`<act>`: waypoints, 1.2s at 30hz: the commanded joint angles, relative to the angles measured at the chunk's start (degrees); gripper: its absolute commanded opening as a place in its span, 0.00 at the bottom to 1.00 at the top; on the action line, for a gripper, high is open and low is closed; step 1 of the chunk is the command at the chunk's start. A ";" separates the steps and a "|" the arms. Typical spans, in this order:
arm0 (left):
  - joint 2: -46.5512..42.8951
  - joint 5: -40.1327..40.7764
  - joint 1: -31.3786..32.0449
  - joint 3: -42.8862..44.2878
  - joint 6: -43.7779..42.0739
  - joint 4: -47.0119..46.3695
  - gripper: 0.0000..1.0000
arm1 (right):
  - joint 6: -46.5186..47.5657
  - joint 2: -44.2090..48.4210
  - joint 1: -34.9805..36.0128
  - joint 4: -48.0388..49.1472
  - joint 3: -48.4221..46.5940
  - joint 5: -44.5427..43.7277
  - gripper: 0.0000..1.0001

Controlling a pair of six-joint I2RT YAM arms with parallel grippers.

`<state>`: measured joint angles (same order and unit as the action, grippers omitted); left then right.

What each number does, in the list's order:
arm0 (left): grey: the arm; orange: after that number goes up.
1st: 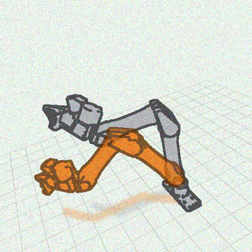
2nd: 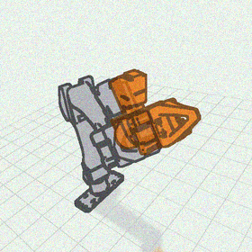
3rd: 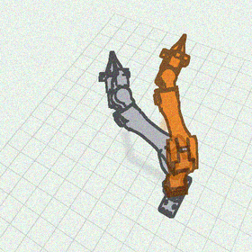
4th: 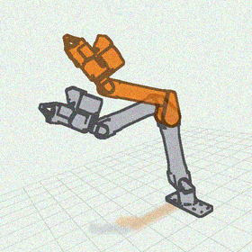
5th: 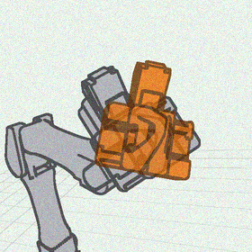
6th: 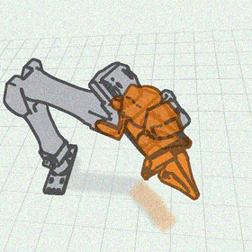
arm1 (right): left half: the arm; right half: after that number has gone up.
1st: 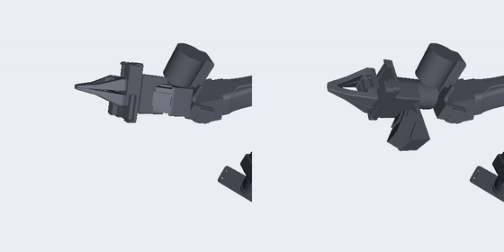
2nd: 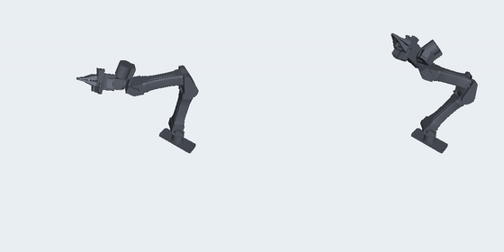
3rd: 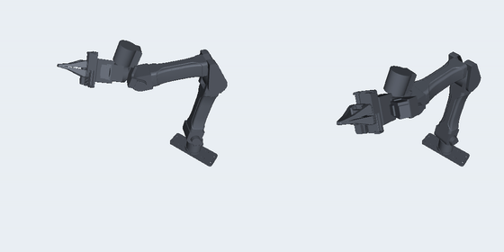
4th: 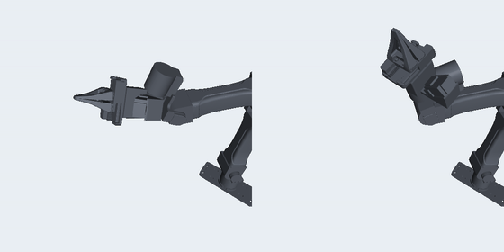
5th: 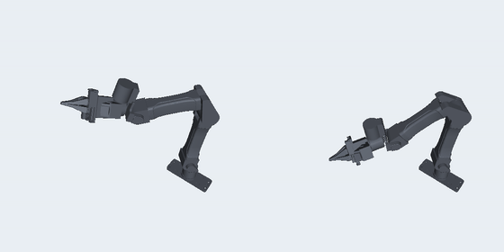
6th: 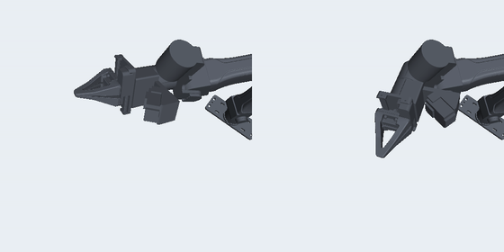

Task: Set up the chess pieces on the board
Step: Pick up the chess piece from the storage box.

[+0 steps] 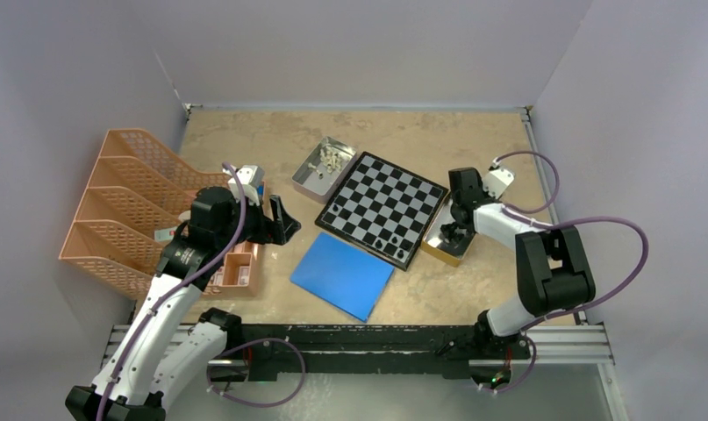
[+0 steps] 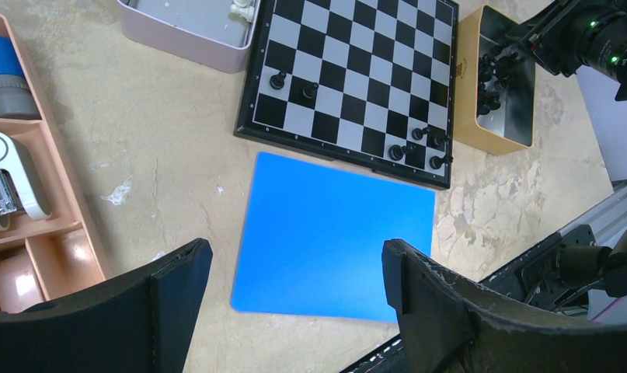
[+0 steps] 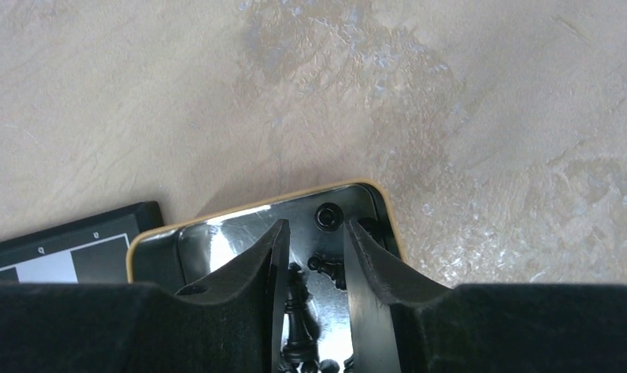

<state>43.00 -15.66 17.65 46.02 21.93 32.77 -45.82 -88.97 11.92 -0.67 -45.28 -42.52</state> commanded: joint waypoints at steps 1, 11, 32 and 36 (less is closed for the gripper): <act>-0.83 -1.25 0.19 0.39 0.22 -1.48 0.81 | 4.83 3.96 -0.23 4.98 2.03 -1.08 0.34; -0.98 -1.74 0.19 0.31 0.13 -1.66 0.81 | 7.81 2.20 -0.23 6.34 1.45 1.30 0.34; -1.03 -2.71 0.19 0.22 0.04 -1.88 0.81 | 10.98 -1.55 -0.23 7.18 0.18 1.75 0.34; -1.02 -2.80 0.19 0.21 -0.05 -2.01 0.81 | 11.71 -1.86 -0.23 7.74 0.25 2.09 0.33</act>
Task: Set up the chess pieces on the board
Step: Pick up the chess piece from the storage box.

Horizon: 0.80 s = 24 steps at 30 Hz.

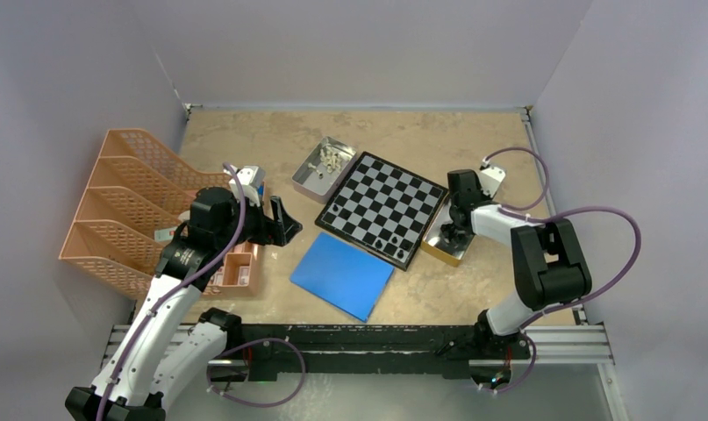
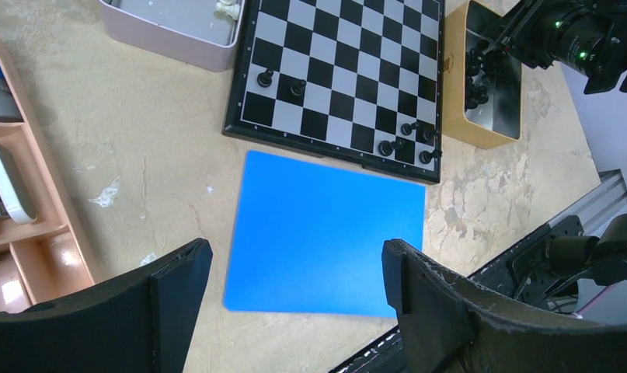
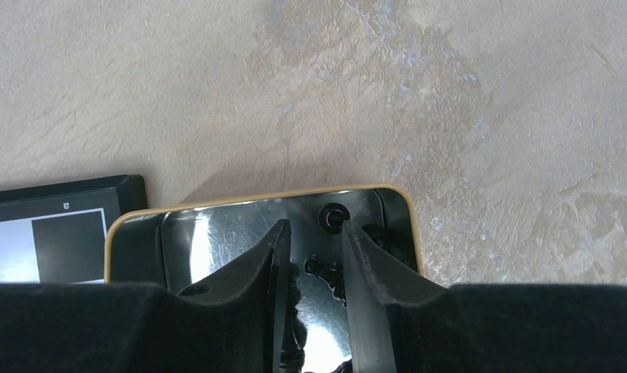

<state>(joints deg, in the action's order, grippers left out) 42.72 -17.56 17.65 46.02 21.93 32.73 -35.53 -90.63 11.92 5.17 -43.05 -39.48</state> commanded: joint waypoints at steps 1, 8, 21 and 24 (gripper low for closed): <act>-0.71 -0.97 0.19 0.21 -0.03 -1.97 0.81 | 1.57 -0.29 -0.23 1.99 -1.97 -1.01 0.33; -0.67 -1.36 0.19 0.21 -0.05 -2.06 0.81 | 1.69 -1.89 -0.23 2.21 -2.69 -2.59 0.33; -0.73 -1.86 0.35 0.23 -0.05 -2.19 0.81 | 2.70 -2.15 -0.26 2.91 -2.94 -3.23 0.33; -0.84 -1.86 0.45 0.22 -0.05 -2.23 0.81 | 2.73 -2.26 -0.24 2.84 -3.22 -4.14 0.33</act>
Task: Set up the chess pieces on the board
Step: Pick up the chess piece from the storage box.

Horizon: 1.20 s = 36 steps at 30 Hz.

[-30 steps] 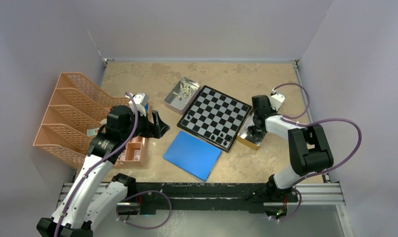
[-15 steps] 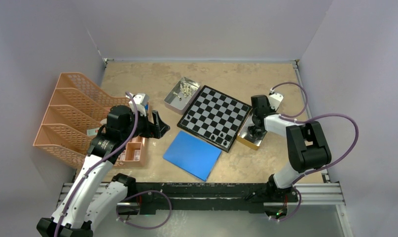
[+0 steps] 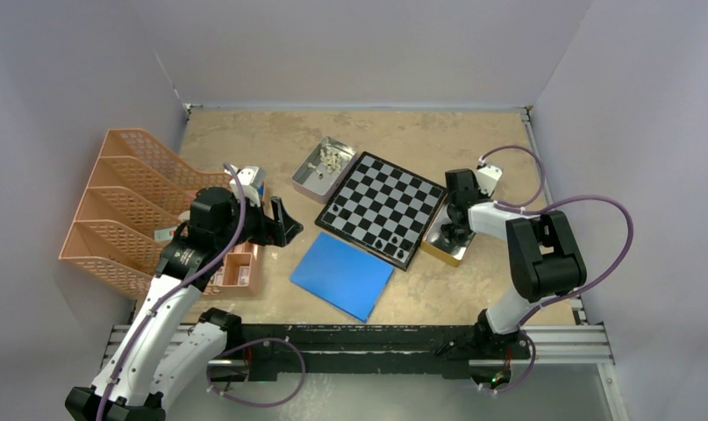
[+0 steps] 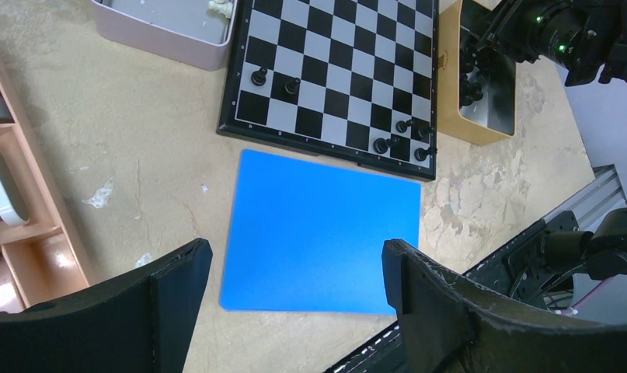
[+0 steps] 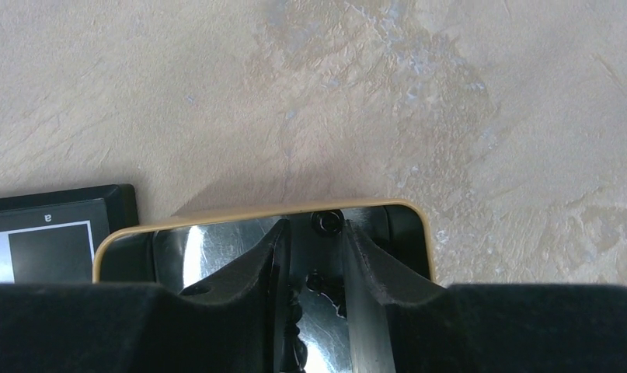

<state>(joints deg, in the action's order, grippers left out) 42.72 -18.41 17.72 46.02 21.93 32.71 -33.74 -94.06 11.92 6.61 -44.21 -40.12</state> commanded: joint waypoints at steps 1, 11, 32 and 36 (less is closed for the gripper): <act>-0.94 -1.01 0.35 0.22 -0.05 -2.21 0.81 | 0.76 1.02 -0.19 1.46 -2.04 -4.31 0.33; -0.83 -1.27 0.56 0.12 -0.05 -2.21 0.81 | 2.66 1.13 -0.17 4.38 -1.43 -5.70 0.30; -1.08 -0.92 0.89 0.20 -0.05 -2.21 0.81 | 3.55 0.57 -0.14 3.19 -2.22 -2.29 0.20; -1.37 -0.86 1.04 0.14 -0.05 -2.12 0.81 | 4.28 1.29 -0.06 3.71 -1.93 -0.97 0.15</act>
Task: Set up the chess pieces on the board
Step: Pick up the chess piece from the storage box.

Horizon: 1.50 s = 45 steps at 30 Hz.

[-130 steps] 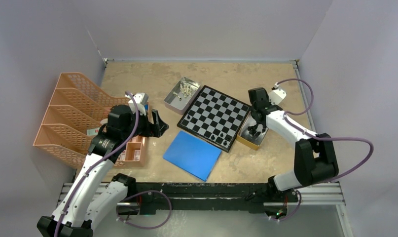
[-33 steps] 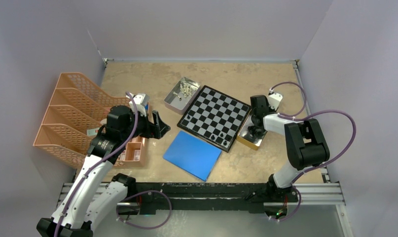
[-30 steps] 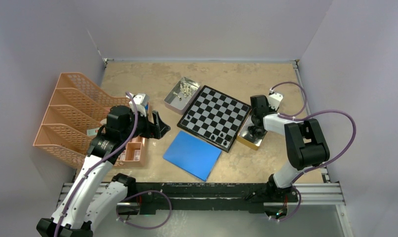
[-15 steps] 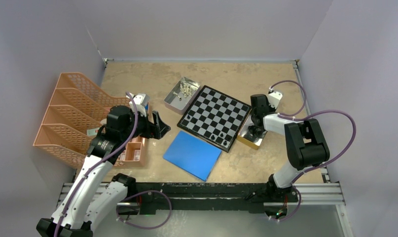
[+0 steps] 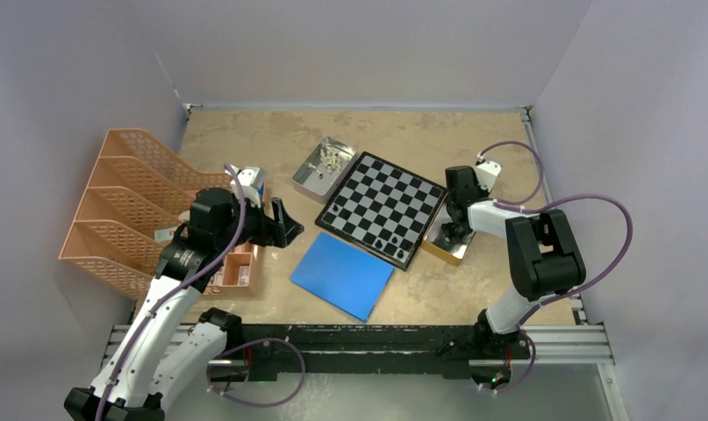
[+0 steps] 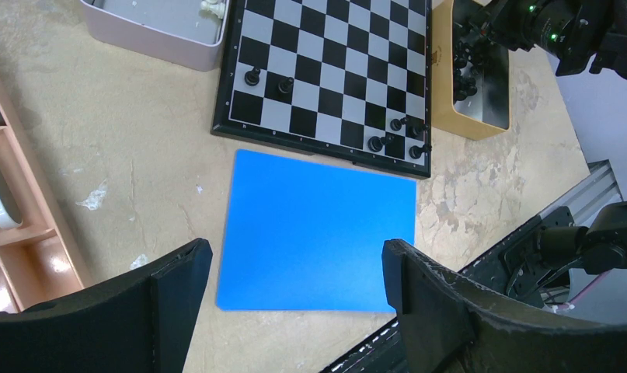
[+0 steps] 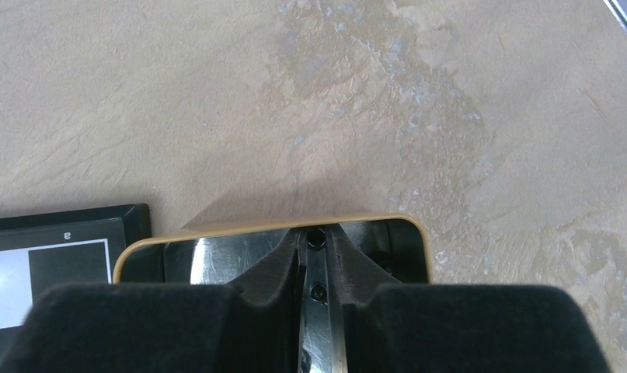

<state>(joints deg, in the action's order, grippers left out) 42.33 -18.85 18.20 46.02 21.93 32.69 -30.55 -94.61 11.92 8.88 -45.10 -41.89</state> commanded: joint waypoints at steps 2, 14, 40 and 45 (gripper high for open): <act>-0.99 -0.31 0.69 0.22 -0.05 -2.10 0.81 | 1.23 2.09 0.21 1.33 -0.91 1.45 0.12; -0.62 0.02 0.79 0.21 0.04 -2.01 0.81 | 0.06 3.06 4.89 -1.79 -3.21 3.30 0.08; -0.59 1.05 0.81 0.21 0.33 -1.69 0.81 | -2.95 22.57 16.26 -8.45 -9.06 7.34 0.07; -0.83 1.82 0.79 0.30 0.39 -1.57 0.81 | -3.41 19.20 23.69 -4.70 -9.25 9.47 0.07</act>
<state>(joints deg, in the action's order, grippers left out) 42.13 -18.09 18.79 46.02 21.93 32.69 -34.24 -73.19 30.89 0.27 -52.90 -34.54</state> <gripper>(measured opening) 0.811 0.080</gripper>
